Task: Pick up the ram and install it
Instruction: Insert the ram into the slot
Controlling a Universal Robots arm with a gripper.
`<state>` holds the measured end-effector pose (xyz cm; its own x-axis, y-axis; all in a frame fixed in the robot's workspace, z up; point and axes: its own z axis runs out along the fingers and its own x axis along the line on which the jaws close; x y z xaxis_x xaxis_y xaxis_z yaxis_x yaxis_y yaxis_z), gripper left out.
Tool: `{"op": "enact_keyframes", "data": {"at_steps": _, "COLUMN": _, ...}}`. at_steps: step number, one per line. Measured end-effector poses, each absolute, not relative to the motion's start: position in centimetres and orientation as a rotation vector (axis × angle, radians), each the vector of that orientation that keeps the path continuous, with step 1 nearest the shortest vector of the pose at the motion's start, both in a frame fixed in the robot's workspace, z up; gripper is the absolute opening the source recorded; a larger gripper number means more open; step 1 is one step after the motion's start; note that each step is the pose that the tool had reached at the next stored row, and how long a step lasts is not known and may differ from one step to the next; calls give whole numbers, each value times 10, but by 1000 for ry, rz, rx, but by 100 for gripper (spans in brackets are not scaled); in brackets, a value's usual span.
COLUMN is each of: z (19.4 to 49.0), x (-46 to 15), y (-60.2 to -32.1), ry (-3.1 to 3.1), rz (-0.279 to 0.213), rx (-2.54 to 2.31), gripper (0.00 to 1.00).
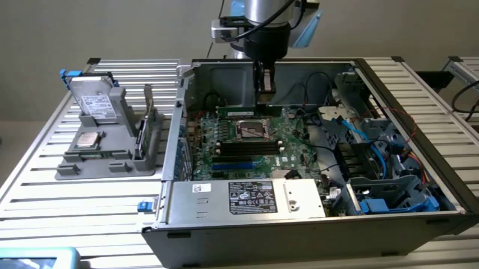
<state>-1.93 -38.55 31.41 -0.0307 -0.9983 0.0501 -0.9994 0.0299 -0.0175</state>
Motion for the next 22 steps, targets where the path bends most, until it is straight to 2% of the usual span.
{"op": "enact_keyframes", "data": {"at_steps": 7, "z": 309, "x": -17, "y": -384, "ry": -2227, "rz": 100, "rx": 2158, "gripper": 12}}
{"op": "enact_keyframes", "data": {"at_steps": 22, "z": 297, "x": -17, "y": -384, "ry": -2228, "rz": 103, "rx": 2158, "gripper": 12}}
